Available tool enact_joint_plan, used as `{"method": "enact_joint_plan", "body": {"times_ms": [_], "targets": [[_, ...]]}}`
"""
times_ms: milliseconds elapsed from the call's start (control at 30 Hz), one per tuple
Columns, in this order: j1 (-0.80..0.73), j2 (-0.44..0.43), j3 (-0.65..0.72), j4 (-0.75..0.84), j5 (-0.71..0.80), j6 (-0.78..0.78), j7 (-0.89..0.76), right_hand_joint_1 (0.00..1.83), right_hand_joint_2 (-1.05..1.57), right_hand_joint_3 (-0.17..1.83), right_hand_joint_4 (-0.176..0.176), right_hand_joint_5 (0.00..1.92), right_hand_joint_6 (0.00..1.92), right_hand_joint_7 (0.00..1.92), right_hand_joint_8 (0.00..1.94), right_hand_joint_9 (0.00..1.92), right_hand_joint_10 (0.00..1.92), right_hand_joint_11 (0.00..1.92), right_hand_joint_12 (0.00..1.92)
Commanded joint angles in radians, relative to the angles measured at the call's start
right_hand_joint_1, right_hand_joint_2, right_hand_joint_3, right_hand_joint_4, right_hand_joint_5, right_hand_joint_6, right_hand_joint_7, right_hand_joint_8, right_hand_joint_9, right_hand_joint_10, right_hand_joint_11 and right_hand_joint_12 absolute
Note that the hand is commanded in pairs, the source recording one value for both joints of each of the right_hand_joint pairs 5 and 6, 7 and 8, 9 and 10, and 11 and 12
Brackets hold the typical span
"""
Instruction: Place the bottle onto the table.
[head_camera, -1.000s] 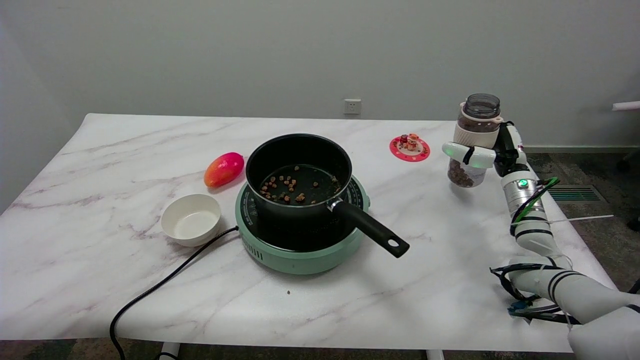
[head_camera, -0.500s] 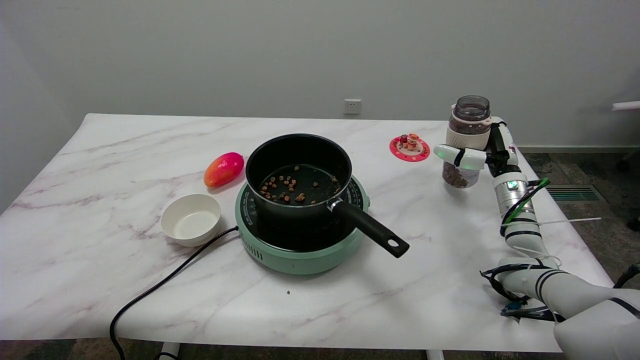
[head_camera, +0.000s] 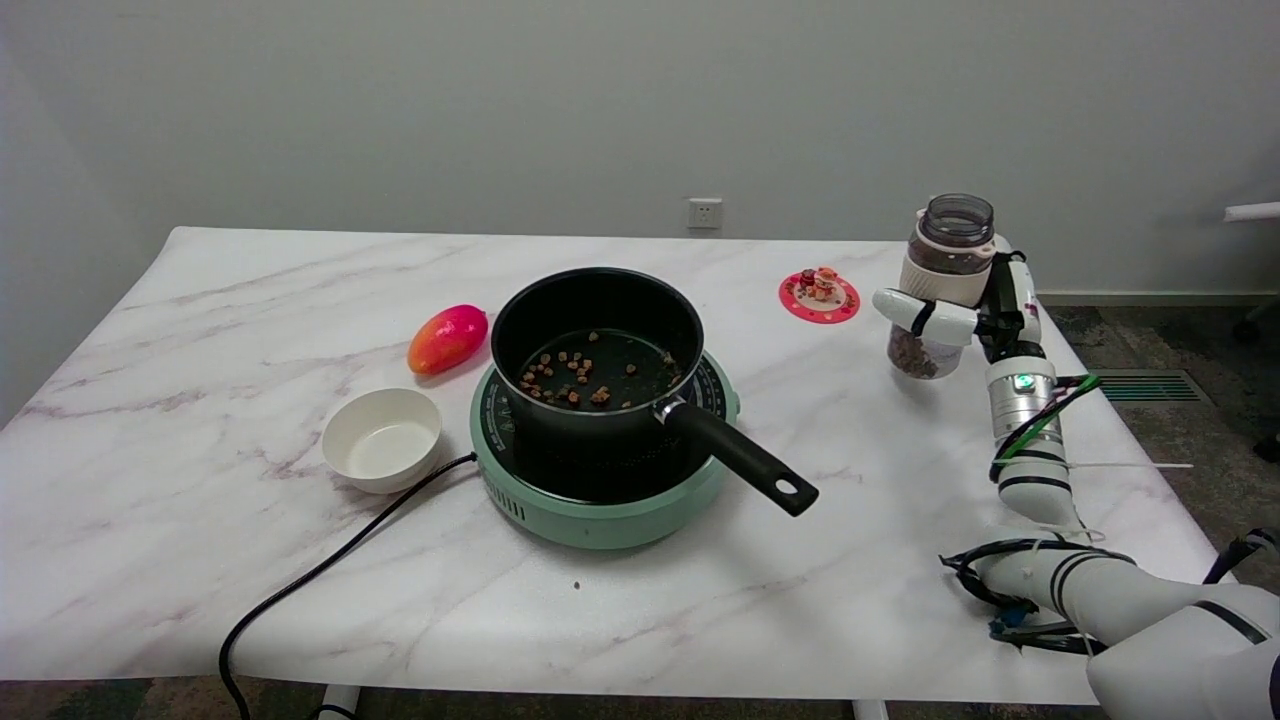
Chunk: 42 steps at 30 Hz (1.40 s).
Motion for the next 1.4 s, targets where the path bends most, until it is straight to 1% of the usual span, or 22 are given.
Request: {"method": "enact_joint_plan", "body": {"times_ms": [33,133,467,1067,1100,1133,1200,1233,1267,1300,1333,1400], "targets": [[-0.027,-0.032,0.002,-0.028,0.064,0.030,0.081,1.44,1.22,0.35,0.000,1.92,1.92,1.92,1.92,1.33,1.33,1.22,1.22],[-0.035,-0.035,-0.007,-0.030,0.089,0.028,0.090,1.44,1.21,0.35,0.000,1.92,1.92,1.92,1.92,1.32,1.32,1.21,1.21],[-0.061,-0.035,-0.008,-0.020,0.085,0.021,0.106,1.46,1.13,0.40,0.000,1.92,1.92,1.92,1.92,1.30,1.30,1.19,1.19],[-0.070,-0.033,-0.015,-0.014,0.079,0.033,0.097,1.47,1.10,0.44,0.000,1.91,1.91,1.91,1.91,1.30,1.30,1.20,1.20],[-0.070,-0.033,-0.015,-0.014,0.079,0.033,0.097,1.48,1.03,0.50,0.000,1.83,1.83,1.89,1.89,1.30,1.30,1.18,1.18],[-0.070,-0.033,-0.015,-0.014,0.079,0.035,0.097,1.51,0.81,0.72,0.000,1.69,1.69,1.86,1.86,1.28,1.28,1.15,1.15],[-0.070,-0.033,-0.015,-0.014,0.079,0.035,0.097,1.50,0.38,1.14,0.000,1.46,1.46,1.79,1.79,1.26,1.26,1.08,1.08],[-0.070,-0.033,-0.015,-0.014,0.079,0.035,0.097,1.48,0.15,1.32,0.000,1.32,1.32,1.73,1.73,1.22,1.22,1.00,1.00],[-0.070,-0.033,-0.015,-0.014,0.079,0.035,0.096,1.47,-0.02,1.42,0.000,1.19,1.19,1.66,1.66,1.18,1.18,0.94,0.94],[-0.070,-0.033,-0.015,-0.014,0.079,0.035,0.096,1.45,-0.14,1.45,0.000,1.07,1.07,1.57,1.57,1.15,1.15,0.87,0.87],[-0.070,-0.033,-0.015,-0.014,0.079,0.035,0.096,1.45,-0.23,1.44,0.000,0.95,0.95,1.49,1.49,1.10,1.10,0.81,0.81],[-0.068,-0.033,-0.015,-0.014,0.079,0.033,0.096,1.43,-0.31,1.39,0.000,0.84,0.84,1.38,1.38,1.04,1.04,0.74,0.74]]}}
